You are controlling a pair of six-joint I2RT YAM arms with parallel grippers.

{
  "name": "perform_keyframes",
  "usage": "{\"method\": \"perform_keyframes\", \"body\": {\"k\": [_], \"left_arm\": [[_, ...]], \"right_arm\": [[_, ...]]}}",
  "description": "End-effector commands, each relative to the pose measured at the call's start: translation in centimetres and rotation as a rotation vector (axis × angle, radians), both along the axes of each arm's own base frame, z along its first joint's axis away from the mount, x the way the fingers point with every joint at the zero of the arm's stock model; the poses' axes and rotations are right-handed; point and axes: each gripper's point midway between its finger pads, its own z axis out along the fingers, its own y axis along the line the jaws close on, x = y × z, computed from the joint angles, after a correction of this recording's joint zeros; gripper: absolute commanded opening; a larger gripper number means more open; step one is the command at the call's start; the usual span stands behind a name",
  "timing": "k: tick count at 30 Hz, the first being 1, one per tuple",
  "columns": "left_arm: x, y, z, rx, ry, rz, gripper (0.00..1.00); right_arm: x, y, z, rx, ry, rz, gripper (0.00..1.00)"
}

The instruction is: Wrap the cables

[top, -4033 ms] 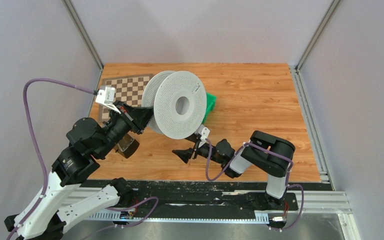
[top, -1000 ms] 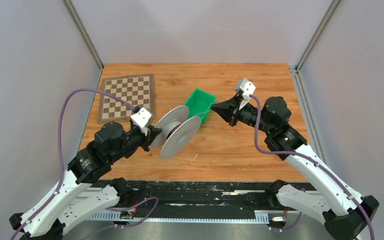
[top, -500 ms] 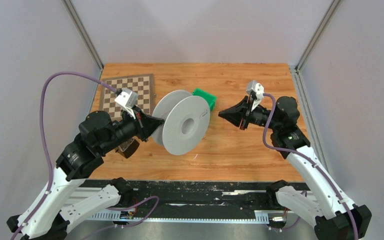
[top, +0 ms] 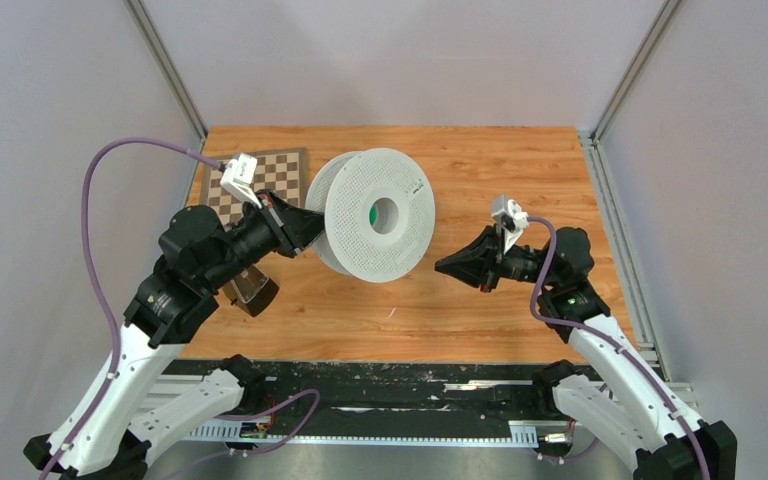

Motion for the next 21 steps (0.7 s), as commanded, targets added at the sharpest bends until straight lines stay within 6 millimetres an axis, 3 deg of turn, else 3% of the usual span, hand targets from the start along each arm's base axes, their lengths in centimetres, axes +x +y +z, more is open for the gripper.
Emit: {"method": "perform_keyframes", "body": {"k": [1, 7, 13, 21], "left_arm": [[1.2, 1.7, 4.0, -0.192, -0.066, 0.131, 0.00], [3.2, 2.7, 1.9, -0.172, -0.021, 0.244, 0.00], [3.9, 2.9, 1.0, -0.136, -0.010, 0.276, 0.00], [6.0, 5.3, -3.0, 0.050, -0.013, 0.427, 0.00]], "right_arm": [[-1.4, 0.8, -0.1, 0.011, 0.013, 0.033, 0.00], [-2.5, 3.2, 0.2, -0.004, 0.027, 0.008, 0.00], [-2.1, 6.6, -1.3, -0.100, 0.104, -0.037, 0.00], [-2.2, 9.6, -1.8, -0.185, 0.135, -0.057, 0.00]]}}
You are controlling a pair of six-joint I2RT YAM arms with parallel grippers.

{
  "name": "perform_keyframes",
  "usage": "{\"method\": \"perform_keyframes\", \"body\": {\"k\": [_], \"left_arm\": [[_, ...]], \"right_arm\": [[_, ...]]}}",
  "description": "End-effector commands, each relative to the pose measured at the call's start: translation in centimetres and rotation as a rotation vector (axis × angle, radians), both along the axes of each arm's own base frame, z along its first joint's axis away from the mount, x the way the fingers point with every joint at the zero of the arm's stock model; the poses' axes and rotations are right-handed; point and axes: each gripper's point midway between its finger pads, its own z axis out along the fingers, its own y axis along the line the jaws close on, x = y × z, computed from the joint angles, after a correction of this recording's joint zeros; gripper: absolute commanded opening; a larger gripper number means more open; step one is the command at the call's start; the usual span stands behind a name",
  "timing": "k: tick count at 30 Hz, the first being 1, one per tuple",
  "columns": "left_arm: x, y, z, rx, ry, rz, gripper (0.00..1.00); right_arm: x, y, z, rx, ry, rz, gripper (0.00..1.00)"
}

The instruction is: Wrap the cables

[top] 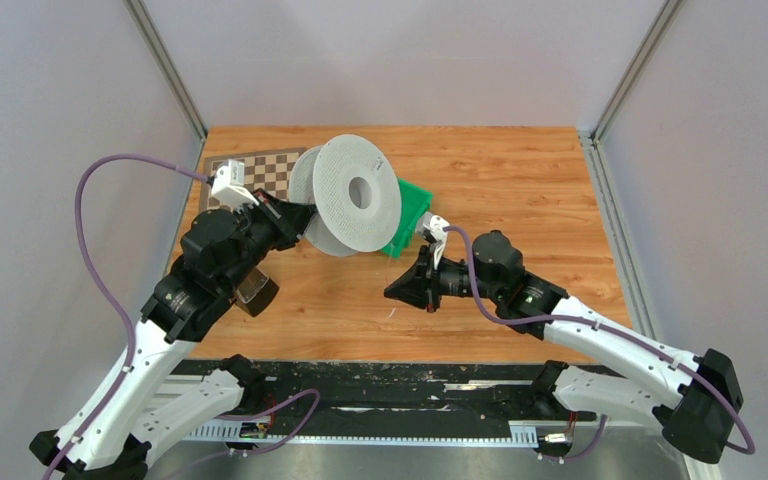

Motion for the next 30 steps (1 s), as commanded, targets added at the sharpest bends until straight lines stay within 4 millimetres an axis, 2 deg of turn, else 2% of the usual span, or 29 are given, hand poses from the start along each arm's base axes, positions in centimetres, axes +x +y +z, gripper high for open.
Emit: {"method": "perform_keyframes", "body": {"k": [1, 9, 13, 21, 30], "left_arm": [[1.4, 1.7, 1.0, 0.038, -0.081, 0.104, 0.00], [2.2, 2.2, -0.5, 0.355, -0.162, 0.130, 0.00], [2.7, 2.1, -1.8, 0.456, -0.140, 0.145, 0.00], [3.3, 0.8, -4.3, 0.678, -0.159, 0.083, 0.00], [3.4, 0.1, -5.5, 0.741, -0.201, 0.046, 0.00]], "right_arm": [[0.9, 1.4, 1.5, -0.010, -0.031, -0.052, 0.00], [0.6, 3.9, 1.3, -0.047, 0.021, 0.005, 0.00], [0.2, 5.4, 1.2, -0.059, 0.027, 0.040, 0.00], [0.7, 6.4, 3.5, -0.043, -0.031, 0.061, 0.00], [1.1, 7.5, 4.8, -0.020, -0.041, 0.080, 0.00]]}}
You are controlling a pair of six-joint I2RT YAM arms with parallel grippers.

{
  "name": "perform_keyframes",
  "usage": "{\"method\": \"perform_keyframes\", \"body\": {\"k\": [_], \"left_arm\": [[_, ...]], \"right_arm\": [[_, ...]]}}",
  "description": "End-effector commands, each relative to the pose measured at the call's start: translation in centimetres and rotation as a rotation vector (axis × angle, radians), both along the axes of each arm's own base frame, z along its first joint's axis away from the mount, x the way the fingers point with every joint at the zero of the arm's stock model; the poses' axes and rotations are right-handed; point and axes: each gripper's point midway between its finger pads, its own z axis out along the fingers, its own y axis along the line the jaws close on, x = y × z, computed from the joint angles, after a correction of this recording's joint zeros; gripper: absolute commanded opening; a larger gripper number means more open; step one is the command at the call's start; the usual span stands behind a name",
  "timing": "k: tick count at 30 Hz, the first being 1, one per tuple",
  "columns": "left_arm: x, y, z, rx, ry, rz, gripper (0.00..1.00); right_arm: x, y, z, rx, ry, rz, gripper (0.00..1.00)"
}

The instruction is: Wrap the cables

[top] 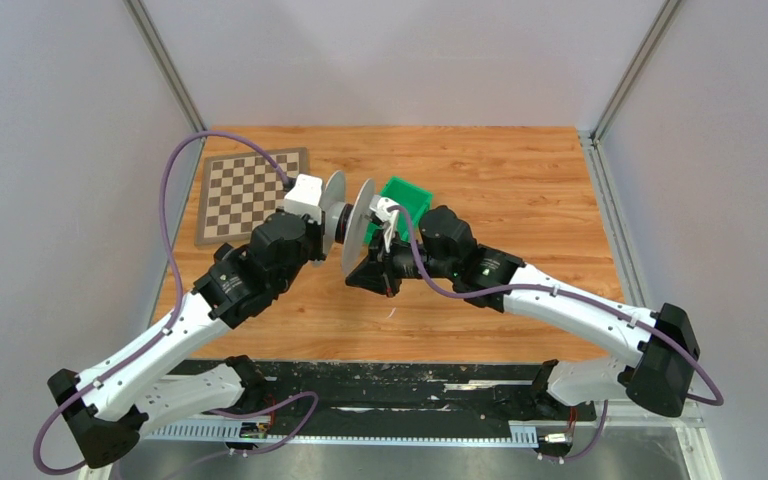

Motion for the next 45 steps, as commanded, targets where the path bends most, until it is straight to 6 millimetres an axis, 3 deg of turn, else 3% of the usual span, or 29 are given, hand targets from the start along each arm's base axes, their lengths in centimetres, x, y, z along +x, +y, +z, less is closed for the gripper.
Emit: {"method": "perform_keyframes", "body": {"k": [1, 5, 8, 16, 24, 32, 36, 40, 45], "left_arm": [[0.8, -0.4, 3.0, -0.038, -0.139, -0.024, 0.00], [-0.2, -1.6, 2.3, 0.010, -0.167, -0.160, 0.00], [-1.0, -1.4, 2.1, 0.063, -0.201, -0.222, 0.00], [-2.0, -1.5, 1.9, 0.157, -0.290, -0.332, 0.00], [-2.2, -2.7, 2.4, 0.177, -0.352, -0.410, 0.00], [-2.9, -3.1, 1.9, 0.349, -0.461, -0.534, 0.00], [-2.0, -2.3, 2.3, 0.491, -0.542, -0.506, 0.00], [-1.5, -2.1, 3.2, 0.522, -0.608, -0.466, 0.00], [-1.3, -2.0, 3.4, 0.538, -0.648, -0.452, 0.00]], "right_arm": [[0.2, 1.0, 2.8, 0.056, -0.045, 0.028, 0.00], [1.5, 0.7, 3.8, 0.059, -0.084, 0.002, 0.00], [2.5, 0.0, 4.0, 0.050, -0.089, -0.012, 0.00], [2.7, -0.8, 4.4, 0.067, -0.048, -0.026, 0.00], [3.2, -0.9, 5.6, 0.140, 0.152, -0.134, 0.00], [3.1, -2.5, 3.7, 0.109, 0.244, -0.163, 0.00], [2.6, -2.6, 3.7, 0.133, 0.392, -0.196, 0.00], [2.1, -2.4, 4.6, 0.181, 0.575, -0.224, 0.00], [2.5, -2.9, 4.4, 0.218, 0.659, -0.269, 0.00]]}}
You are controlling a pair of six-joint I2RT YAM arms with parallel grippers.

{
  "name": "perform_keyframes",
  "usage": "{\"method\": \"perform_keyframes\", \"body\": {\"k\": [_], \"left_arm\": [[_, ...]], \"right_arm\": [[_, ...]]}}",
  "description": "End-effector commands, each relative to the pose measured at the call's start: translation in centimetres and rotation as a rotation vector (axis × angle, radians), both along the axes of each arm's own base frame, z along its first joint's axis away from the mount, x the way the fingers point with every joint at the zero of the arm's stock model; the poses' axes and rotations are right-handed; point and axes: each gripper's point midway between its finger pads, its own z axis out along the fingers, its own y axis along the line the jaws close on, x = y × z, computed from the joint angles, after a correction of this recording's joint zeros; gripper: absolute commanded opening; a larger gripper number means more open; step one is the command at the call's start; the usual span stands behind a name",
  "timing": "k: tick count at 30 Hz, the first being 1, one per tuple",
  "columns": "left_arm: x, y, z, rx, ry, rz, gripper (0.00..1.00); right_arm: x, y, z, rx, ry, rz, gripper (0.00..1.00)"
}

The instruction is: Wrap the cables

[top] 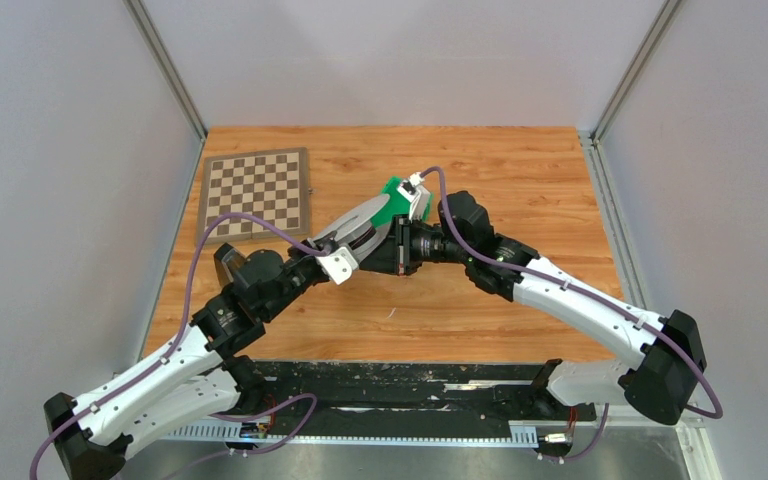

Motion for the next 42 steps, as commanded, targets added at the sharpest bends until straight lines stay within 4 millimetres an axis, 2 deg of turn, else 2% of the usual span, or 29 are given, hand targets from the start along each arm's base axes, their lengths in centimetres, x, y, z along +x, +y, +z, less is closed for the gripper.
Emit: {"method": "perform_keyframes", "body": {"k": [1, 12, 23, 29, 33, 39, 42], "left_arm": [[0.7, 0.8, 4.0, -0.033, -0.176, 0.037, 0.00], [0.5, 0.6, 3.1, 0.004, -0.195, 0.014, 0.00], [0.5, 0.6, 2.8, 0.025, -0.212, 0.008, 0.00], [0.1, 0.4, 2.7, 0.027, -0.221, -0.014, 0.00], [-0.7, -0.1, 2.4, 0.037, -0.221, -0.075, 0.00], [-2.6, -1.4, 1.7, 0.060, -0.174, -0.209, 0.00], [-3.5, -1.9, 0.9, 0.085, -0.139, -0.269, 0.00]], "right_arm": [[-0.3, -0.6, 3.2, 0.131, 0.076, -0.040, 0.00], [-2.0, -1.8, 1.4, 0.138, 0.101, 0.033, 0.00], [-2.9, -2.8, 1.6, 0.156, 0.104, 0.028, 0.01], [-2.3, -3.3, 1.9, 0.163, 0.061, 0.004, 0.00], [-0.4, -3.9, 2.5, 0.140, -0.101, -0.013, 0.00], [0.8, -4.4, 4.5, 0.064, -0.546, 0.074, 0.00], [2.0, -5.0, 2.9, -0.060, -0.643, 0.082, 0.00]]}}
